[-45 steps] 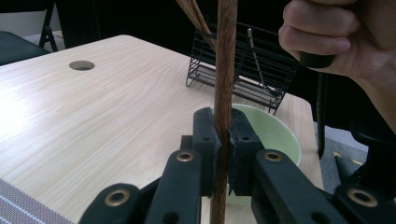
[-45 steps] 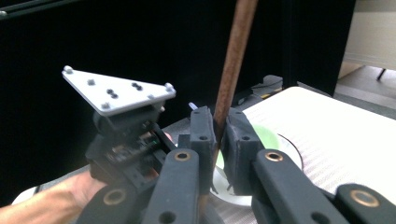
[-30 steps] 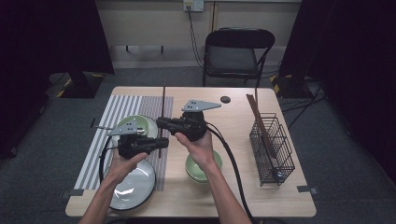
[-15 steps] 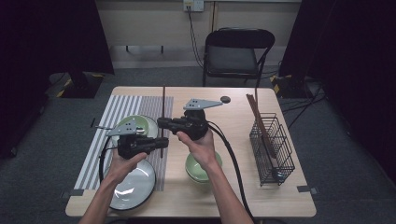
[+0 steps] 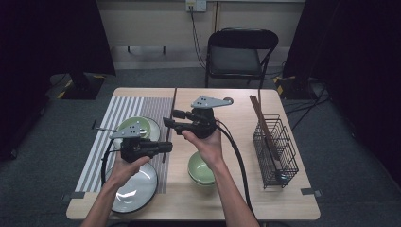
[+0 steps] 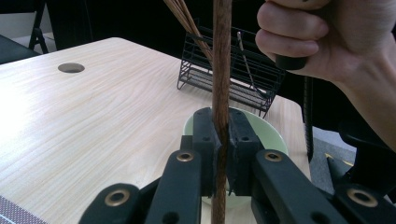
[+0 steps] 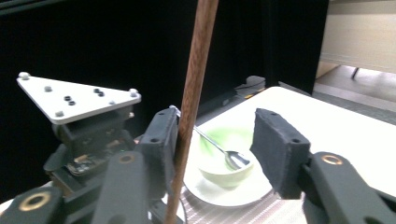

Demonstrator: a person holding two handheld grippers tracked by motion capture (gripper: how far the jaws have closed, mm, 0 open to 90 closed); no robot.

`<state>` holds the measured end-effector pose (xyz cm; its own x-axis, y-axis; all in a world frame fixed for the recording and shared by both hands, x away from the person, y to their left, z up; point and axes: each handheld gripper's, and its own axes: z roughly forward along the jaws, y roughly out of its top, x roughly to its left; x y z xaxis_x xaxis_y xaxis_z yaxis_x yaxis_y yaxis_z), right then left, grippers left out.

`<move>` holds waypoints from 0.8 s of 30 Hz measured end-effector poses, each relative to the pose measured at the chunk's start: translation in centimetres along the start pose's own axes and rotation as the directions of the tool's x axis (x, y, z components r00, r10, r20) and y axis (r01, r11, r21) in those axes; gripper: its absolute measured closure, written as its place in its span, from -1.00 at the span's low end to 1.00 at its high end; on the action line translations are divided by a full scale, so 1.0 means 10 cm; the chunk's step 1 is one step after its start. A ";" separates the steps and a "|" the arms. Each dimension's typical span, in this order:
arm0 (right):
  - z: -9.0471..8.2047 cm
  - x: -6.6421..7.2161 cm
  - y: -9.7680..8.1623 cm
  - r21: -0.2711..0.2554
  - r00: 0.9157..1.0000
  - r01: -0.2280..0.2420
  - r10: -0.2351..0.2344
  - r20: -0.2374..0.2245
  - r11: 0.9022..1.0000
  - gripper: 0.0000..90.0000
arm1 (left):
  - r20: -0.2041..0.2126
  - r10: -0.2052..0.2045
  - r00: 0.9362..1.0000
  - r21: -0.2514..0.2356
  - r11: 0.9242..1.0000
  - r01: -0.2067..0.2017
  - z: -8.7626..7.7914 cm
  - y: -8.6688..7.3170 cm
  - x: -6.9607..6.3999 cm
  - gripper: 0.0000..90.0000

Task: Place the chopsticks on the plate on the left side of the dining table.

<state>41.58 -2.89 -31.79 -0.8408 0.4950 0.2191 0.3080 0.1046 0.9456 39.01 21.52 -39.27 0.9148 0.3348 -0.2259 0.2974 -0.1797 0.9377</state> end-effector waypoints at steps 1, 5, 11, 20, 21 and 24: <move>-0.01 -0.01 0.00 0.000 1.000 -0.001 0.001 0.006 1.000 0.08 | -0.002 0.002 1.000 0.003 1.000 -0.002 0.00 0.00 0.00 0.87; -0.05 -0.05 -0.01 -0.005 0.999 -0.009 0.009 0.031 1.000 -0.01 | -0.006 -0.001 1.000 0.000 1.000 0.001 -0.02 0.00 0.00 0.87; -0.08 -0.07 -0.01 -0.006 0.999 -0.010 0.011 0.053 1.000 -0.07 | -0.003 -0.007 1.000 -0.005 1.000 0.007 -0.04 0.01 0.01 0.87; -0.10 -0.11 -0.02 -0.002 0.997 -0.012 0.012 0.077 1.000 -0.12 | -0.010 -0.011 1.000 -0.016 1.000 0.011 -0.10 0.02 0.02 0.87; -0.10 -0.12 -0.02 -0.002 0.997 -0.012 0.012 0.080 1.000 -0.13 | -0.015 -0.011 1.000 -0.015 1.000 0.011 -0.10 0.02 0.02 0.87; -0.10 -0.13 -0.02 0.004 0.996 -0.007 0.006 0.089 1.000 -0.15 | -0.014 -0.016 1.000 -0.019 1.000 0.016 -0.11 0.01 0.03 0.87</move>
<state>42.16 -4.40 -32.06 -0.7959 0.5705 0.2027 0.3151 0.1044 0.9433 39.03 22.60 -38.91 0.9059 0.3509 -0.2373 0.3067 -0.1571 0.9387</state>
